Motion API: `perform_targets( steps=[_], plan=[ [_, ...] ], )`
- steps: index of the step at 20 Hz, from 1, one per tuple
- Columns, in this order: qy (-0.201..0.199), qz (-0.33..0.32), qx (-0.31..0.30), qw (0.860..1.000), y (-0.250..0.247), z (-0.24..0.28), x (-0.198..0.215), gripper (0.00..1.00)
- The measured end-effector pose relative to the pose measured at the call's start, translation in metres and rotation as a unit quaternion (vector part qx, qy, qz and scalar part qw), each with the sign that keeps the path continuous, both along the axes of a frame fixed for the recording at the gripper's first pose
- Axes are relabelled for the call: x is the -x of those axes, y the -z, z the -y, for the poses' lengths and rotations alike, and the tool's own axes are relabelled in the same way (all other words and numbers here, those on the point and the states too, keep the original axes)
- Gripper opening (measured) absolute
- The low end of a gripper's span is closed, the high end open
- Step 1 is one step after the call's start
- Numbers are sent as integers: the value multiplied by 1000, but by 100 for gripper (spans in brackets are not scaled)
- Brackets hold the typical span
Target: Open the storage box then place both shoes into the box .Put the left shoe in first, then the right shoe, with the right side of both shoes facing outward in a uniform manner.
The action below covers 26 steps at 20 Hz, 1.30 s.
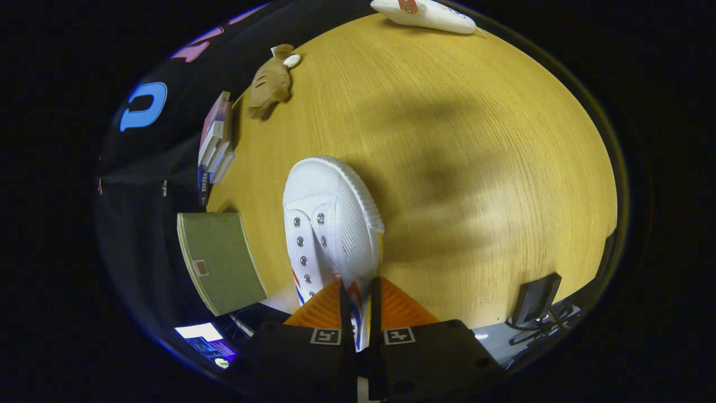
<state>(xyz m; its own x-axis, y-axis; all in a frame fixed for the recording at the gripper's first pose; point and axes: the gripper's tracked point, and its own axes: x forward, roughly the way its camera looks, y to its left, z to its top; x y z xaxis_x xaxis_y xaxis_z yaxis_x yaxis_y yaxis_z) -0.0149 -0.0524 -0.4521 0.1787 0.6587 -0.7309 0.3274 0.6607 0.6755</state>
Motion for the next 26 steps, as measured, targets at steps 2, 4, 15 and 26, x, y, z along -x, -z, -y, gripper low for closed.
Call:
perform_targets(
  steps=[2, 4, 15, 26],
  plan=[
    [3, 16, -19, 1000, 4, -4, 0, 13],
    [-4, 38, -25, 999, 7, -4, -2, 12],
    [-51, 141, -94, 984, 20, -18, -6, 12],
    [-135, 100, -14, 986, 49, -14, 19, 12]
  ],
)
